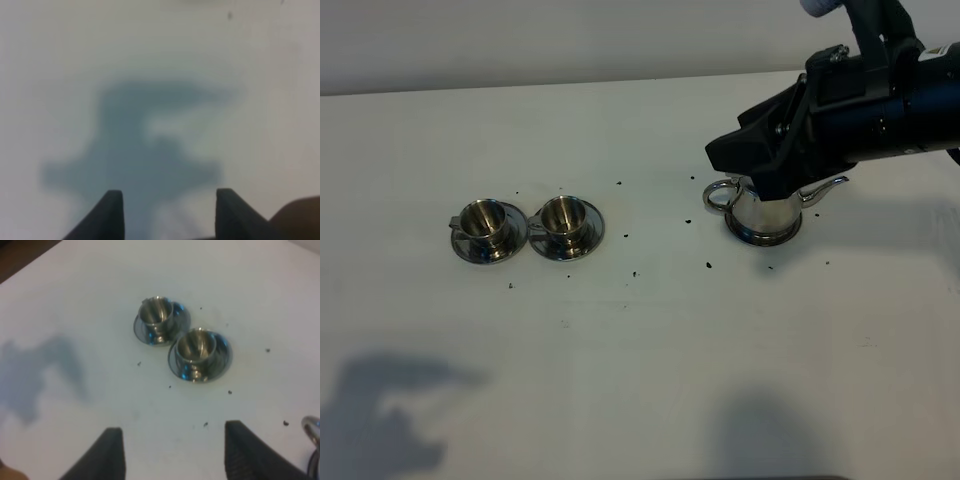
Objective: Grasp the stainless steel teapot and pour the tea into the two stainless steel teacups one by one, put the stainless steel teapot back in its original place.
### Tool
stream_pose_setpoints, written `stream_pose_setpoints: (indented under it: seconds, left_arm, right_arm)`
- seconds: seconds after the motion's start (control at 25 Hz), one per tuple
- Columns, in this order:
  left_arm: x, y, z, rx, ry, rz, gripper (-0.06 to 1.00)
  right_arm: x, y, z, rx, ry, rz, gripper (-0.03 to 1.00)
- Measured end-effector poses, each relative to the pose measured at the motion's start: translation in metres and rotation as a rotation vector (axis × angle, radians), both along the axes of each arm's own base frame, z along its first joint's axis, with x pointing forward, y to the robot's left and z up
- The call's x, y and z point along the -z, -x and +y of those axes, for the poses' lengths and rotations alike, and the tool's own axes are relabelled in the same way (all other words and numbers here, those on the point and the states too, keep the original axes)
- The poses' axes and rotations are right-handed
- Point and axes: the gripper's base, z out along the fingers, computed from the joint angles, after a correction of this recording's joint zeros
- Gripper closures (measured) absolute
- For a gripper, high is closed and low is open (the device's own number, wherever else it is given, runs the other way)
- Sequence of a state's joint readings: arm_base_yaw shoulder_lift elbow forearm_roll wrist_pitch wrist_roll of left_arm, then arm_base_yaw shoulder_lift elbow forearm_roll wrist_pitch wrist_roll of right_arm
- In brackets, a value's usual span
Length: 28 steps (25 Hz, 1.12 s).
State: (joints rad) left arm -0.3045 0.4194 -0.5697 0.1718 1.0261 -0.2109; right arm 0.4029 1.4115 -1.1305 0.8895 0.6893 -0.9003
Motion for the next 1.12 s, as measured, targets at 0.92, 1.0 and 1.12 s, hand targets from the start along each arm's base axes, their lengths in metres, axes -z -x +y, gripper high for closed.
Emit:
stream_pose_setpoints:
  seconds: [0.92, 1.0, 1.12]
  left_arm:
    - [0.012, 0.044, 0.005, 0.125, 0.064, -0.158, 0.51]
    - [0.012, 0.043, 0.004, 0.126, 0.064, -0.160, 0.51]
    - [0.012, 0.044, 0.005, 0.125, 0.064, -0.161, 0.51]
  right_arm:
    - [-0.008, -0.024, 0.028, -0.062, -0.016, -0.006, 0.53]
    - [-0.008, -0.024, 0.028, -0.064, -0.014, -0.011, 0.53]
    - [-0.008, -0.024, 0.027, -0.063, -0.013, -0.017, 0.53]
